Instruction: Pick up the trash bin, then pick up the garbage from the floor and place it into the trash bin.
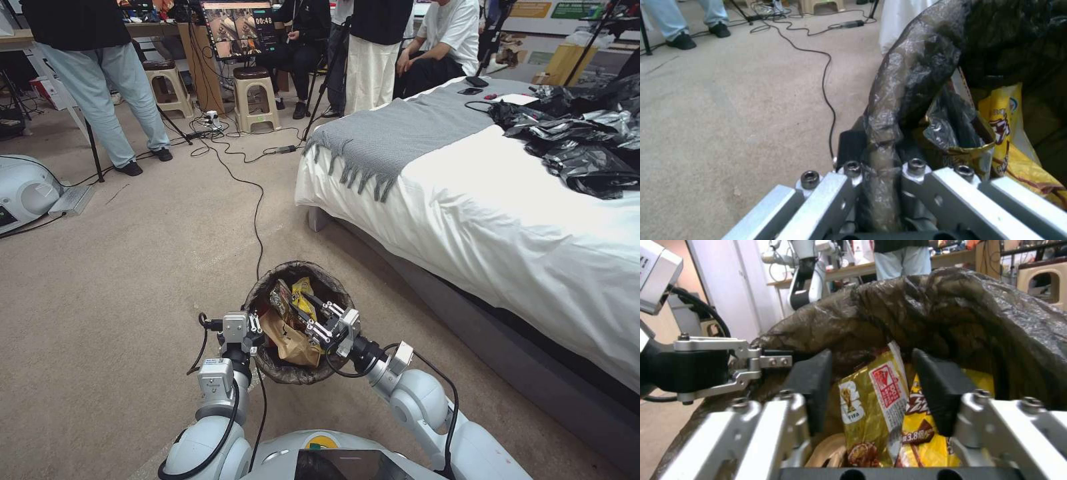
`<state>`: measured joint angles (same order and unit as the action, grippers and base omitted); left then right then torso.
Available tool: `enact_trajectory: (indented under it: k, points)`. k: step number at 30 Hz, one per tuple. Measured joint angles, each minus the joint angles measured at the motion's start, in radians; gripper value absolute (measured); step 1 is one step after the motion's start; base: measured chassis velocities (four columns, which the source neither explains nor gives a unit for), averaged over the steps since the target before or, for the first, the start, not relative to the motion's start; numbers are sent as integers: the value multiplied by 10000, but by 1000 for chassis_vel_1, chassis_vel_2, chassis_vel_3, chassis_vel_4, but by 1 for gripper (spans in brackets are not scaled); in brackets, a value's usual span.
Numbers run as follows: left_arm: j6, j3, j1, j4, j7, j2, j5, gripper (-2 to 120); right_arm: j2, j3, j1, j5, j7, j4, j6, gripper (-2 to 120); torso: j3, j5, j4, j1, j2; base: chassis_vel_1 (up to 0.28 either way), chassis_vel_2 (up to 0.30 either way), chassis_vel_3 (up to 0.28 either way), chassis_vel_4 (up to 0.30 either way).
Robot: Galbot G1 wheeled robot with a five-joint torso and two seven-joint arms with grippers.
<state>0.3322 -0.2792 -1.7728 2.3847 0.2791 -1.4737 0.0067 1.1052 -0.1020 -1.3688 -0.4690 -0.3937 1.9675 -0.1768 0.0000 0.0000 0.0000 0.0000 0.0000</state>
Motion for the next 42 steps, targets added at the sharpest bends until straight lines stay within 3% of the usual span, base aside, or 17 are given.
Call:
enact_trajectory:
  k: [4, 6, 9, 15, 26, 30, 31, 32, 33, 34, 36, 42]
  points:
    - [0, 0, 0, -1, 0, 0, 0, 2, -24, -34, -53, 45, 0, 66, 0, 66, 0, 0, 0, 0, 0, 0, 0, 0, 0]
    - [0, 0, 0, 0, 0, 0, 0, 2, -28, -37, -60, 45, 1, 78, 0, 68, 0, 1, 0, 0, 0, 0, 0, 0, 0]
    - [0, 0, 0, 0, 0, 0, 0, 2, -58, -54, -109, 69, 0, 179, -6, 84, 0, 1, 0, 0, 0, 0, 0, 0, 0]
    - [0, 0, 0, 0, 0, 0, 0, 2, -29, -210, -248, 372, -4, 594, -257, 99, 0, 0, 0, 0, 0, 0, 0, 0, 0]
    - [0, 0, -1, 0, 0, 0, 0, 2, 501, -902, -830, 1348, 672, 2160, -662, 100, -1, 0, 0, 0, 0, 0, 0, 0, 0]
    - [0, 0, 2, 0, 0, 0, 0, 2, 972, -1390, -1414, 2408, 1773, 2990, -431, 100, -1, -1, -4, 0, 0, 0, 0, 0, 0]
    - [0, 2, -4, 0, -1, 0, 0, 2, 1408, -1858, -1925, 3283, 3042, 3347, 40, 100, -1, 1, 11, 0, 0, 0, 0, 0, 0]
    - [0, -3, -2, 0, 0, 1, 0, 2, 1607, -2069, -2230, 3582, 3594, 3456, 197, 100, -2, -1, -6, 0, 0, 0, 0, 0, 0]
    - [0, -3, -2, 0, 0, 1, 0, 2, 1607, -2069, -2230, 3582, 3594, 3456, 197, 100, -2, -1, -6, 0, 0, 0, 0, 0, 0]
    - [0, -2, -3, 0, 0, -1, 1, 2, 2035, -2432, -2989, 4113, 4376, 3616, 389, 100, -1, 2, 1, 0, 0, 0, 0, 0, 0]
    - [0, 0, 3, 0, -1, 0, 0, 2, 2260, -2623, -3477, 4340, 4621, 3651, 304, 100, -1, -1, -10, 0, 0, 0, 0, 0, 0]
    - [0, 0, 0, 0, 0, 0, 0, 2, 3016, -2683, -4303, 4848, 4839, 3496, -403, 100, -1, 1, 1, 0, 0, 0, 0, 0, 0]
